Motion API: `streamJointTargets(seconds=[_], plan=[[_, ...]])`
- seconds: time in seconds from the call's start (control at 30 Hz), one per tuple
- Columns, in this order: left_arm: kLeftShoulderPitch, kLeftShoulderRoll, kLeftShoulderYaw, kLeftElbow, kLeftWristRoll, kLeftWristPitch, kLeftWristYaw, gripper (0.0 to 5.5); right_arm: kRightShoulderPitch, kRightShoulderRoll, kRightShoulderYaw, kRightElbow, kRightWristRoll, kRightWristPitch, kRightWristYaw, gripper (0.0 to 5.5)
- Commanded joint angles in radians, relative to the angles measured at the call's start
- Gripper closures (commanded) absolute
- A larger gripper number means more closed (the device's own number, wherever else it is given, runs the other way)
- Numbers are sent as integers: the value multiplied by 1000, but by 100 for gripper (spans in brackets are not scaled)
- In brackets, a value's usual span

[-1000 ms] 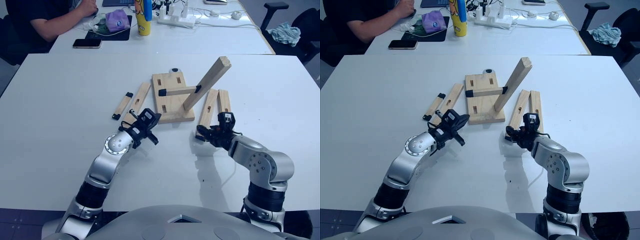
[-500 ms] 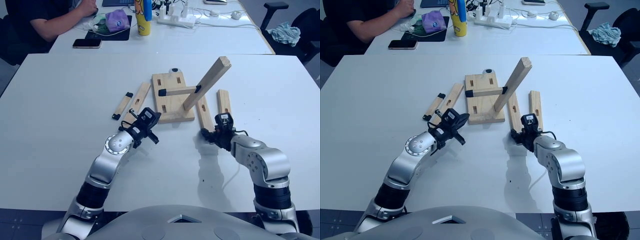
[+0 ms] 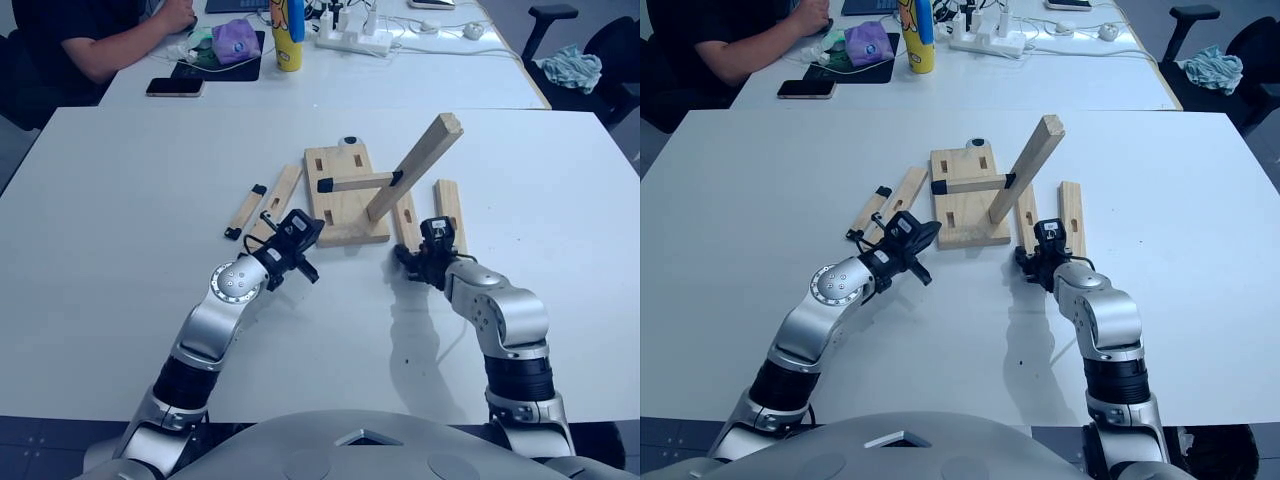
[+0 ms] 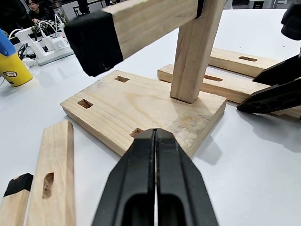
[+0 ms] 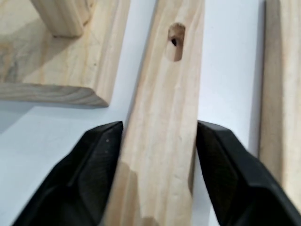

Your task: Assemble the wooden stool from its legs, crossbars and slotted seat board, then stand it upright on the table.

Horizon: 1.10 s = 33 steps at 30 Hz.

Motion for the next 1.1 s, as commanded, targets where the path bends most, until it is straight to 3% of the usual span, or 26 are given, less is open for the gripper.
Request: streamJointTargets(seconds=[0.03, 0.2, 0.4, 0.5, 0.67, 0.8, 0.93, 1.1], plan=[[-13, 14, -10, 11, 11, -3, -12, 550, 20, 11, -4, 36, -26, 5, -15, 341], [-16, 12, 1, 11, -5, -8, -25, 550, -27, 29, -56, 37, -38, -34, -41, 343], [11, -27, 45, -38, -115, 8, -59, 472, -211, 19, -258, 21, -3, -171, -61, 343], [36, -49, 75, -88, -231, 38, -102, 428, -309, -51, -405, 134, 124, -250, 80, 343], [80, -62, 111, -191, -432, 134, -155, 364, -359, -267, -590, 470, 276, -324, 373, 343], [96, -67, 137, -246, -585, 216, -172, 307, -413, -312, -651, 496, 541, -166, 613, 343], [96, -61, 195, -268, -717, 272, -168, 253, -437, -362, -685, 449, 786, 38, 734, 343], [90, -46, 260, -285, -842, 320, -150, 192, -357, -442, -606, 356, 919, 184, 902, 343]])
